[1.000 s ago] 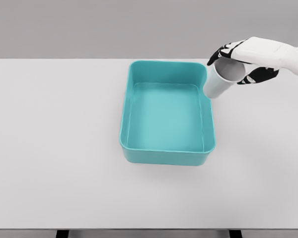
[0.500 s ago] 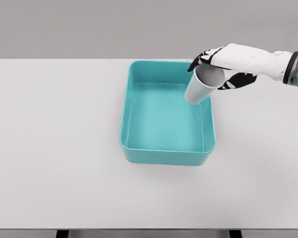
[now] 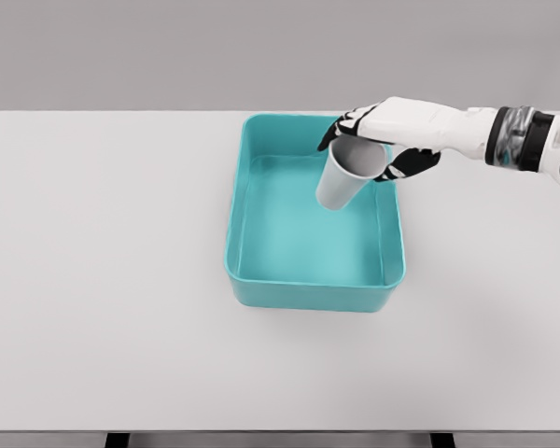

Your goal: Put the paper cup into the basket with your right arm

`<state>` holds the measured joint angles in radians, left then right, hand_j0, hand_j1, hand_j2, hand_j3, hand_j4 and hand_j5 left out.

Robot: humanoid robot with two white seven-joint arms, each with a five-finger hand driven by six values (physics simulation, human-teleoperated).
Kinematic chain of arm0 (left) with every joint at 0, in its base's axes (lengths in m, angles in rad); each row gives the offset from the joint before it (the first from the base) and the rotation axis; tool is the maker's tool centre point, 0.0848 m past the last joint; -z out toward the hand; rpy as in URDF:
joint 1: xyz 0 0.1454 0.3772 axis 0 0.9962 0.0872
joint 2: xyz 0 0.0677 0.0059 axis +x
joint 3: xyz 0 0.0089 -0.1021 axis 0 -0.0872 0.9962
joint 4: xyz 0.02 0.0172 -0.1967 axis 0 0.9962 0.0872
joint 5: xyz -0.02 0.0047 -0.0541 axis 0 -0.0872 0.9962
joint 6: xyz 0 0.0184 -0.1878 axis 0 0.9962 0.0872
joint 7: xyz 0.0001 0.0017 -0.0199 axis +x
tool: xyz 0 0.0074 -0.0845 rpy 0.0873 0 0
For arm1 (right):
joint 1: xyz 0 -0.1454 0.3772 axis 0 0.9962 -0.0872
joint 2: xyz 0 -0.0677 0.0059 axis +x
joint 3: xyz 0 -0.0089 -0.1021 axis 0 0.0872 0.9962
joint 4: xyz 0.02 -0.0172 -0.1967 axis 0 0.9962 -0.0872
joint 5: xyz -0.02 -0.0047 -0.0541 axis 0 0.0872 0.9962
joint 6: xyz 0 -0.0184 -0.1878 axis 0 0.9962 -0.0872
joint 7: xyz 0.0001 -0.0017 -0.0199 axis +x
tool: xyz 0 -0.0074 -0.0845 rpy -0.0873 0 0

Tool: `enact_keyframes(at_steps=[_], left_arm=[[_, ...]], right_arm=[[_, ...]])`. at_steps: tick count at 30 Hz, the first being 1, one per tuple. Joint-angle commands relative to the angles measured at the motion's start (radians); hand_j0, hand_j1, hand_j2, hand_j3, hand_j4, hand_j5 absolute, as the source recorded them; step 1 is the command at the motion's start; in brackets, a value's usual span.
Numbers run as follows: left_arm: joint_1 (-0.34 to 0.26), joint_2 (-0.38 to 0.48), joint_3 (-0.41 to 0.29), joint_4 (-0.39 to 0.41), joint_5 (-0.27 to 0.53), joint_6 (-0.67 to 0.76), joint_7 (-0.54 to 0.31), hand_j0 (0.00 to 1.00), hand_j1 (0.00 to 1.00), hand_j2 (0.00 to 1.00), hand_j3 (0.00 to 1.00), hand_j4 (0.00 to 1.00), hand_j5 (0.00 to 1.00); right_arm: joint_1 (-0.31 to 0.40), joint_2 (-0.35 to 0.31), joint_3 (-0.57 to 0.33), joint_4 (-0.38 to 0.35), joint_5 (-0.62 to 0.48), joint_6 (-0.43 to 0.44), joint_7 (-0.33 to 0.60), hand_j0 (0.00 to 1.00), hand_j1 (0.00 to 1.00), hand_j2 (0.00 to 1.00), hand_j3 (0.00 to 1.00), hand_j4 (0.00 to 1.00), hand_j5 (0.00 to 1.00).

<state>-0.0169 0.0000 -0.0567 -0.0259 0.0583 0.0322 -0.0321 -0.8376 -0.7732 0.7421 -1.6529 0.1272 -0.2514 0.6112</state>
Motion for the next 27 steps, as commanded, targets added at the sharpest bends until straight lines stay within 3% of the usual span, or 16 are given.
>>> enact_keyframes(at_steps=[1, 23, 27], left_arm=[[0.000, 0.000, 0.000, 0.000, 0.000, 0.000, 0.000, 1.00, 1.00, 1.00, 1.00, 1.00, 1.00], [0.000, 0.000, 0.000, 0.000, 0.000, 0.000, 0.000, 1.00, 1.00, 1.00, 1.00, 1.00, 1.00], [0.000, 0.000, 0.000, 0.001, 0.000, 0.000, 0.000, 1.00, 1.00, 1.00, 1.00, 1.00, 1.00]], right_arm=[[0.000, 0.021, 0.025, 0.015, -0.001, 0.001, 0.000, 0.68, 0.68, 0.68, 0.68, 0.68, 0.68], [-0.011, 0.077, 0.106, 0.085, 0.006, 0.001, 0.000, 0.68, 0.68, 0.68, 0.68, 0.68, 0.68], [-0.017, 0.112, 0.120, 0.111, 0.018, 0.001, 0.000, 0.68, 0.68, 0.68, 0.68, 0.68, 0.68]])
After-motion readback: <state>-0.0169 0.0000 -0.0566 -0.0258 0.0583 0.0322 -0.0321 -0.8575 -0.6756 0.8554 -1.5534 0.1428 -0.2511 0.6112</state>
